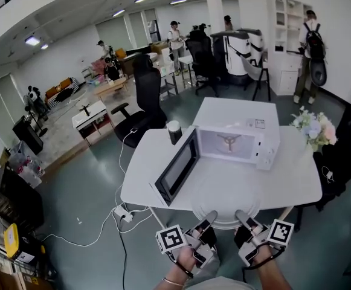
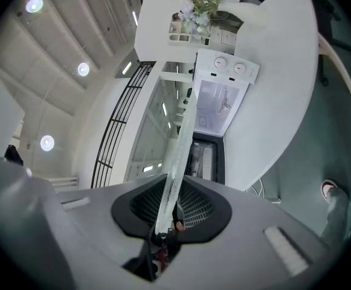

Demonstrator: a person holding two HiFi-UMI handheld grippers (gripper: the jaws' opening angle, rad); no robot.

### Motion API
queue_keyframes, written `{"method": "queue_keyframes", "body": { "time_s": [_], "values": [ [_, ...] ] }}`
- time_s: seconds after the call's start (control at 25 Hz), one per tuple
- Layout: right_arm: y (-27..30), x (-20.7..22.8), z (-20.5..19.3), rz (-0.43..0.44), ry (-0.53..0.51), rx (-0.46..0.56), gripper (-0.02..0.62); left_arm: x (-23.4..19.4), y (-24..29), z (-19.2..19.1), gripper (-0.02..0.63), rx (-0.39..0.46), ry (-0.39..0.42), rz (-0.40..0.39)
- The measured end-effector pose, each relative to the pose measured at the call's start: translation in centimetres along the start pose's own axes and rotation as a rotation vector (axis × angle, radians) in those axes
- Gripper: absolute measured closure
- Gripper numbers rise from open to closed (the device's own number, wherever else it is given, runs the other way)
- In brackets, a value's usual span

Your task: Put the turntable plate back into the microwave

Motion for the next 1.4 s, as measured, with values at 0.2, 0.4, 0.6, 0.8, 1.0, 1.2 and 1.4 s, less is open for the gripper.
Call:
{"method": "queue_keyframes", "body": {
  "time_s": [0.2,0.4,0.6,0.8,1.0,1.2,1.4],
  "values": [
    [3.4,1.1,3.0,-0.009,0.0,0.005,0.543,0.2,3.3,3.3,0.54,-0.004,-0.012,-0.001],
    [6.1,2.6,5.6,-0.035,-0.001,0.006,0.543,0.0,6.4,6.1,0.538,-0.022,-0.012,0.005],
    [8.6,4.3,7.2,-0.047,0.016,0.0,0.543,-0.9,8.8,8.8,0.538,-0.042,-0.003,0.01],
    [10.7,5.8,8.5,-0.058,0.038,-0.001,0.541,-1.8,10.8,11.0,0.537,-0.053,0.005,0.031],
    [11.9,7.4,9.6,-0.063,0.022,0.002,0.541,-2.8,12.4,12.3,0.537,-0.067,0.01,0.048],
    [12.4,8.5,10.2,-0.047,0.032,-0.016,0.54,-3.2,13.3,12.9,0.537,-0.077,0.065,0.063],
    [12.7,9.8,10.7,-0.02,0.064,-0.018,0.541,-4.2,14.2,13.0,0.538,-0.058,0.093,0.096]
  ]
}}
Point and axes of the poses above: the fingertips, and each gripper's own axes: y forward along the fingers, x to its right, z out of its top, the point moved 2 cm from there along -y, backward along the fingers, and after that the axes turned 13 degrees about -y, right-handed, at the moved point
